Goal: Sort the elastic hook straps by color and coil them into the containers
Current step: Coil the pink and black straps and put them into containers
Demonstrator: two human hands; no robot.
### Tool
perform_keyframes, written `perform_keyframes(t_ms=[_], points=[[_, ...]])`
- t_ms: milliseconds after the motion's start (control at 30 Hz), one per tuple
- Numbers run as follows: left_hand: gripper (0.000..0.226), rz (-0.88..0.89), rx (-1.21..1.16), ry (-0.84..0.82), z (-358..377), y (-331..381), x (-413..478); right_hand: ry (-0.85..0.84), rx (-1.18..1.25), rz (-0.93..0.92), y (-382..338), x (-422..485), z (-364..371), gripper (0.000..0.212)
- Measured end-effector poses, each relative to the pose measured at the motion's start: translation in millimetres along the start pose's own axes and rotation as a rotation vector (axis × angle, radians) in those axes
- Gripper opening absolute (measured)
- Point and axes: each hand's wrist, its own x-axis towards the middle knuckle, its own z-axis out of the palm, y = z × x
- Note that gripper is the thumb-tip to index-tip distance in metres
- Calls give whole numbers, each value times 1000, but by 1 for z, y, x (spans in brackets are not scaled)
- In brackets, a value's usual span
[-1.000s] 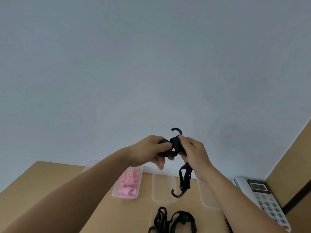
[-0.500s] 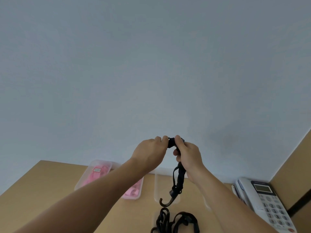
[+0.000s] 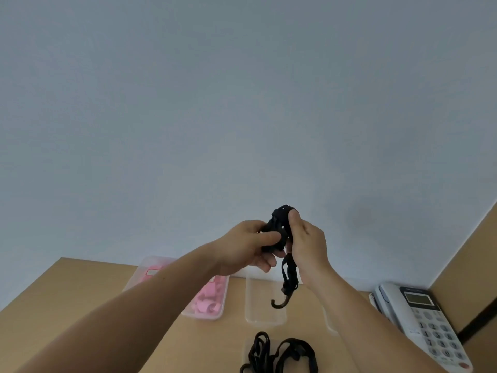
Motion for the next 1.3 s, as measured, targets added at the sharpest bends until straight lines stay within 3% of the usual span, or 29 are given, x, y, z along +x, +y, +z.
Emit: perform_keyframes(t_ms=[133, 233, 400, 500, 567, 600, 667, 733, 800, 867, 933, 1033, 1133, 1300], points=[[18, 123, 573, 304, 4, -5, 6, -64, 83, 221, -2, 1, 3, 59], [14, 307, 1031, 460, -2, -12, 8, -110, 56, 262, -6, 3, 0, 49], [21, 637, 1429, 405, -26, -17, 0, -262, 118, 362, -9, 6, -14, 66], [26, 875, 1576, 455, -32, -18, 3, -279, 54, 341, -8, 4, -13, 53], [31, 827, 1505, 481, -31, -20, 7, -244, 82, 319, -7, 6, -12, 43], [36, 702, 1351, 478, -32, -20, 8, -224, 98, 306, -8, 7, -13, 38], [53, 332, 889, 373, -30, -18, 8, -198, 107, 275, -8, 10, -17, 32], [56, 76, 437, 258, -30, -10, 8, -212, 136, 243, -6, 10, -21, 34], [47, -52, 176, 152, -32, -1, 8, -257, 161, 197, -2, 7, -22, 38], [38, -59, 86, 67, -33, 2, 7, -260, 130, 141, 1, 5, -20, 44], [30, 19, 114, 68, -31, 2, 9, -210, 86, 105, 6, 3, -17, 47], [21, 134, 341, 201, -21, -1, 9, -116, -9, 92, 8, 3, -14, 44], [12, 259, 628, 340, -11, -9, 10, -108, -50, 157, 5, 3, -12, 44], [13, 635, 1305, 472, -11, -20, 13, -112, 48, 350, 1, -2, -2, 50]])
